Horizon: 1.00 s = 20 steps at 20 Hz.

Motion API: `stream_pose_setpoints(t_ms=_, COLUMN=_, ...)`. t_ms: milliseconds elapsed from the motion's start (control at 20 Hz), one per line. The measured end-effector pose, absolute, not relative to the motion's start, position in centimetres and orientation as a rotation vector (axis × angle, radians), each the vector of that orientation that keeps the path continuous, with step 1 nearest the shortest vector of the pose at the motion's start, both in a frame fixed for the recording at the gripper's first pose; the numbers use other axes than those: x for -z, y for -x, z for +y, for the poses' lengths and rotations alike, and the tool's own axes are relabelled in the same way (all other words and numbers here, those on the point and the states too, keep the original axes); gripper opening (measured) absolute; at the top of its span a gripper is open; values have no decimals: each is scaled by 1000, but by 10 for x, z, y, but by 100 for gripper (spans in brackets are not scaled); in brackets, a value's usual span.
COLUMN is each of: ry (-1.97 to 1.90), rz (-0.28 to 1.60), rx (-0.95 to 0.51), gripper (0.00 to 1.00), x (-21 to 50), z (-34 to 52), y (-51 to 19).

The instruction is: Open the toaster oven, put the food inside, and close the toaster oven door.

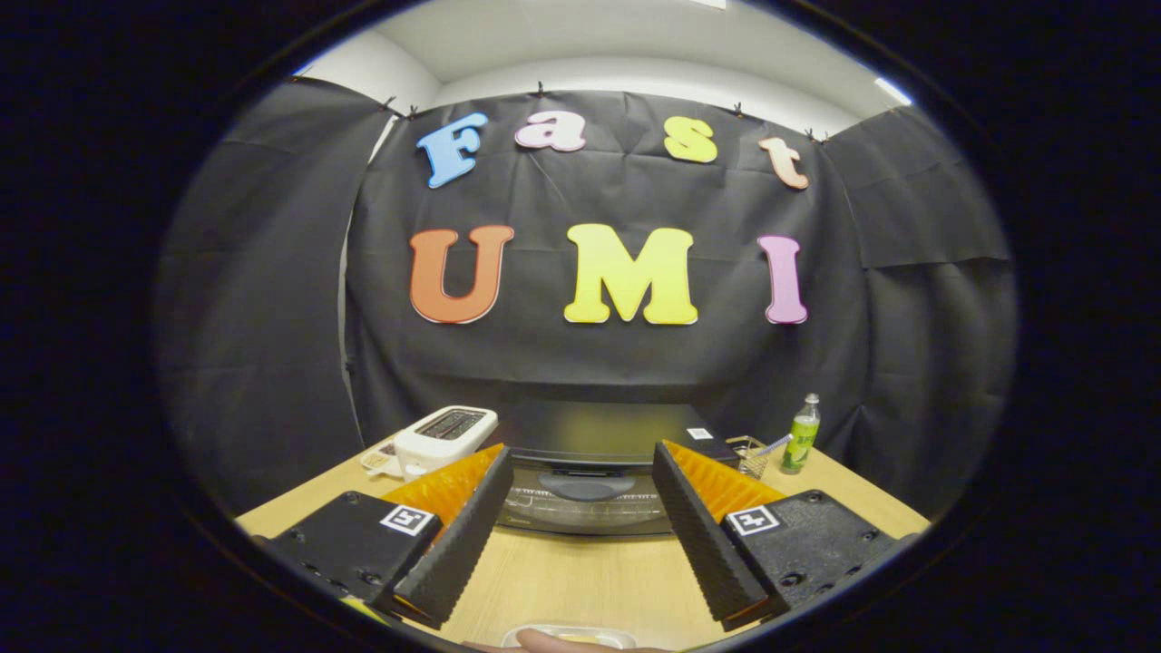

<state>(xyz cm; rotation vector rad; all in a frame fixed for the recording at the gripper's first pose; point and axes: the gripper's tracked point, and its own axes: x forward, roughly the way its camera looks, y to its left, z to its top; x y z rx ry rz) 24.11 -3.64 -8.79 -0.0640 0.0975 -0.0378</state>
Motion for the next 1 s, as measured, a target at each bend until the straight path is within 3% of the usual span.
stream_pose_setpoints(t_ms=600, ry=-5, rz=225, rx=52, gripper=100, x=180, z=-44, y=-351)
stream_pose_setpoints(t_ms=1000, ry=2, rz=251, rx=79, gripper=100, x=188, z=-44, y=-345)
